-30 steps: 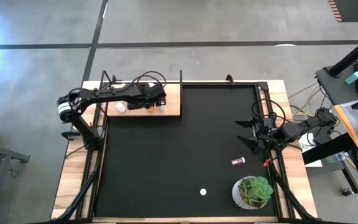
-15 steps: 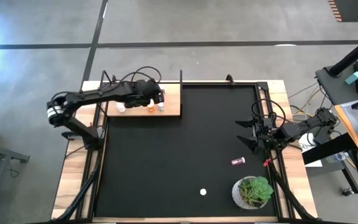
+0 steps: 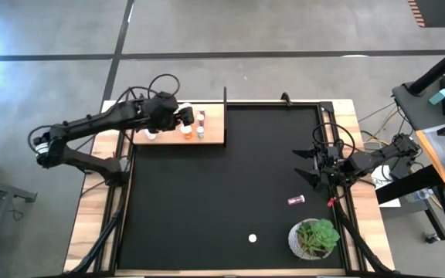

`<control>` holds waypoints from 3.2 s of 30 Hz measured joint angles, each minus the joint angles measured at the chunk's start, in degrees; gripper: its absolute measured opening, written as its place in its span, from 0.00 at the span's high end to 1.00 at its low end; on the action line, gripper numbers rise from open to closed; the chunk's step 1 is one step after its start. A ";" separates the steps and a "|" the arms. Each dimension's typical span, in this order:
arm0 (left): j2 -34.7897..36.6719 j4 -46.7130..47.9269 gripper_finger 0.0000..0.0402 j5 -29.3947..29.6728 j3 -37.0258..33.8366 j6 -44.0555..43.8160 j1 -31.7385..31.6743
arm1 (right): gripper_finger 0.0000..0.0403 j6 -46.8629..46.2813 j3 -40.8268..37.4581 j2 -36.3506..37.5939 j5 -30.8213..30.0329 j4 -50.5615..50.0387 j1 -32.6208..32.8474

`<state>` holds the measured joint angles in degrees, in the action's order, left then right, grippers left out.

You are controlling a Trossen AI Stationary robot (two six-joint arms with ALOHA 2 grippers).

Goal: Pick and place medicine bottles onto shelf by color
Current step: Put the top pink pill bottle on the shelf aligned with the other pink pill bottle

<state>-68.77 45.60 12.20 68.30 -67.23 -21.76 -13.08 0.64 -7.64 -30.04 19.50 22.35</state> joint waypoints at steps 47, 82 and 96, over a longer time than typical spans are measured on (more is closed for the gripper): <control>-12.68 -69.27 0.29 -2.61 -1.36 47.98 26.91 | 0.05 -27.85 0.00 -0.09 -0.03 13.98 -0.15; -12.64 -65.44 0.29 -1.63 -2.04 51.17 26.62 | 0.05 -33.85 33.40 -10.14 -18.02 -50.46 -0.14; -12.64 -65.07 0.29 -2.09 -2.04 49.53 27.03 | 0.05 -33.96 52.16 -26.87 0.53 -66.92 -0.15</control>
<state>-81.41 -19.48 10.11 66.26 -17.69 5.27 -47.04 52.81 -34.51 -29.52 -47.42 22.20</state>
